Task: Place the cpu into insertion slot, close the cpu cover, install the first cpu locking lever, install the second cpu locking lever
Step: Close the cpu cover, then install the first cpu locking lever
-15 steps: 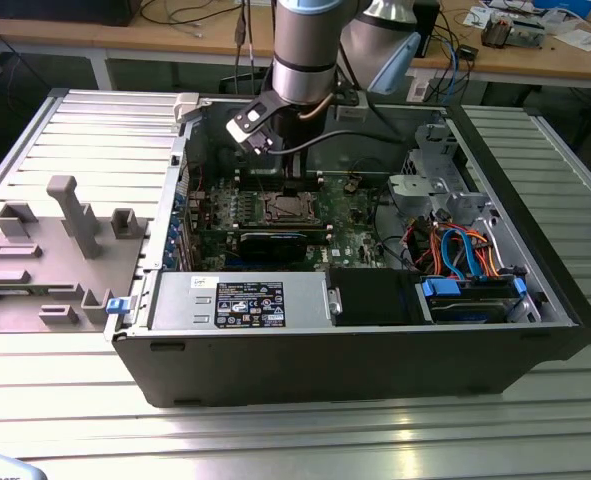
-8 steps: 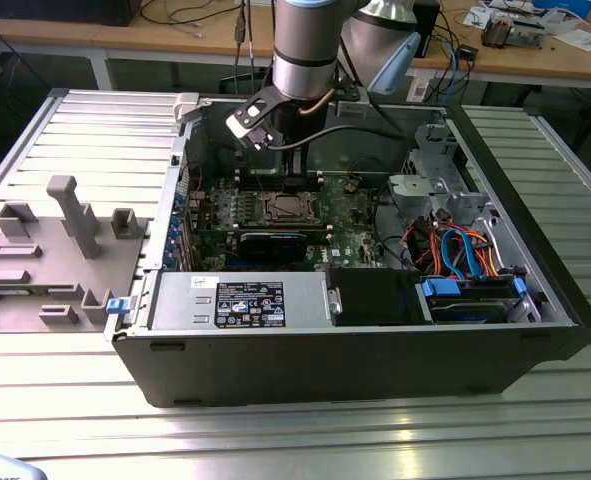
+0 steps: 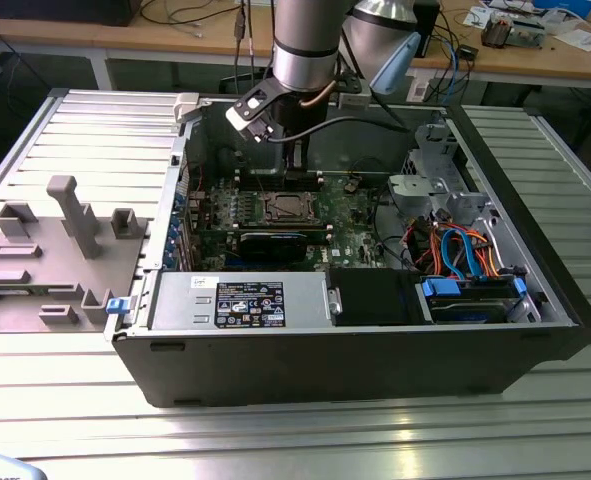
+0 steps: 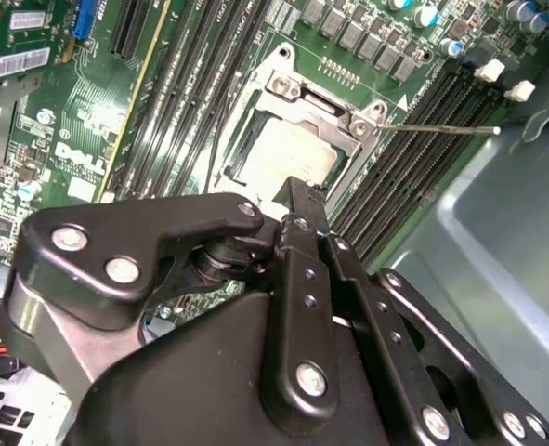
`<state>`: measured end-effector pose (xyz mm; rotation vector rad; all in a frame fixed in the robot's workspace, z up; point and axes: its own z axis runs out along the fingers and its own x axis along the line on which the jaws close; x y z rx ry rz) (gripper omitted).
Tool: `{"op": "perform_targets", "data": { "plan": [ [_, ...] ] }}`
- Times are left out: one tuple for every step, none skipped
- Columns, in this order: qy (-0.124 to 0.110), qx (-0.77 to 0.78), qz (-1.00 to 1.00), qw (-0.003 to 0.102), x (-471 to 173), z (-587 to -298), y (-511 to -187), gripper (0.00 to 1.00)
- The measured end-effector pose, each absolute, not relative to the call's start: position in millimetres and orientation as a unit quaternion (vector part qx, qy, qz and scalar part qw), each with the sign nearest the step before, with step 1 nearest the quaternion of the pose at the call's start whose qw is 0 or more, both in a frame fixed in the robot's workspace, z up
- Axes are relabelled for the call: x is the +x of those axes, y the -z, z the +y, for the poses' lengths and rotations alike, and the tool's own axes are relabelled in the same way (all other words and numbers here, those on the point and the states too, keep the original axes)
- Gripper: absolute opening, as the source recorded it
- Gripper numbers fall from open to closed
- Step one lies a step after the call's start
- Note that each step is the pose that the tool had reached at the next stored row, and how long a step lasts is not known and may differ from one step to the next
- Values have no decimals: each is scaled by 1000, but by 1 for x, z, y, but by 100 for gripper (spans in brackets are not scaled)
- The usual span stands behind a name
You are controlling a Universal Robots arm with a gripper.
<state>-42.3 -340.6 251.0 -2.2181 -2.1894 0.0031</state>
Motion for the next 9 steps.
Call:
{"op": "perform_targets", "data": {
  "plan": [
    [-1,-712,-702,13,-42,-341,-251,11],
    [-1,-712,-702,13,-42,-341,-251,11],
    [-1,-712,-702,12,-42,-341,-251,11],
    [-1,-712,-702,12,-42,-341,-251,11],
    [-1,-712,-702,12,-42,-341,-251,11],
    [-1,-712,-702,12,-42,-341,-251,11],
    [-1,-712,-702,12,-42,-341,-251,11],
    [-1,-712,-702,12,-42,-341,-251,11],
    [-1,-712,-702,12,-42,-341,-251,11]
  ]
}}
